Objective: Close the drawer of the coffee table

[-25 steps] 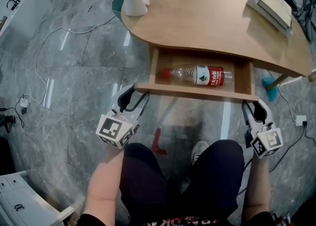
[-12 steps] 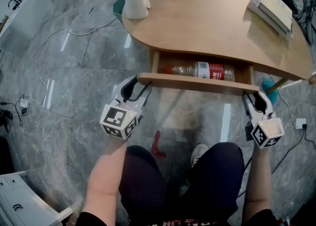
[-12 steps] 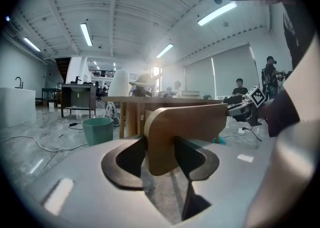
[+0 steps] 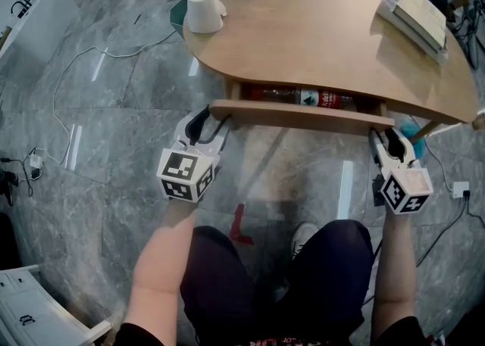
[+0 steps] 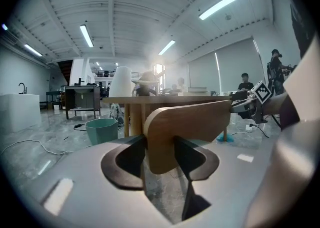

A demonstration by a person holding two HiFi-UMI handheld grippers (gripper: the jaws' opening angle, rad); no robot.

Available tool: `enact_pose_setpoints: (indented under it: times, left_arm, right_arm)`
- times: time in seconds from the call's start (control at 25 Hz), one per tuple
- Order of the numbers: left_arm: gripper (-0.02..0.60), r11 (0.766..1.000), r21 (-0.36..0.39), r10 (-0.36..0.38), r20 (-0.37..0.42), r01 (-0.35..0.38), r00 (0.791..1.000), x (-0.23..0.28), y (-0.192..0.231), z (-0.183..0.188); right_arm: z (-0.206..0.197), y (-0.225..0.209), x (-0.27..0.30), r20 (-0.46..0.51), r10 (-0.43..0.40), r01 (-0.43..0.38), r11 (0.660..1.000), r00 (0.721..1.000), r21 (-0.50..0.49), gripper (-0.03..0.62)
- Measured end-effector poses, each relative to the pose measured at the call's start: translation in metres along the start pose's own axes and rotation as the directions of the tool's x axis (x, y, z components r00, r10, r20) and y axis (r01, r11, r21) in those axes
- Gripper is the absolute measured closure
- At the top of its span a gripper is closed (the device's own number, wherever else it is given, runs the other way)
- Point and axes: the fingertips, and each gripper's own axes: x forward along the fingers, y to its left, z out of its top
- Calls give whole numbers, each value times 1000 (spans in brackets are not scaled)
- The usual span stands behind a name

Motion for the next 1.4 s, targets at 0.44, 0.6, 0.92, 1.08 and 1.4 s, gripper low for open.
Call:
enact_pose_setpoints:
  times: [0.44,0.6,0.92,1.08,1.4]
  left_arm:
    - [397,994,-4,110,-29,-110,994,22,12,5]
    - [397,988,-1,152,-32,-152,988,29,17,8]
    - [399,975,1,220,-41,-220,975,40,22,10]
    - [400,969,-3,246,-45,-246,968,42,24,11]
    - [403,958,-4,285,-40,-285,958,51,27,12]
  right_arm:
    - [6,-14,22,-1,-123,123,992,992,38,430]
    - [9,-17,30,4,-182,182,982,983,53,431]
    - [11,-23,40,-5,-257,257,964,966,71,433]
    - [13,-24,44,-12,-274,275,959,962,76,433]
    - [15,-30,53,-18,-339,339,936,940,93,439]
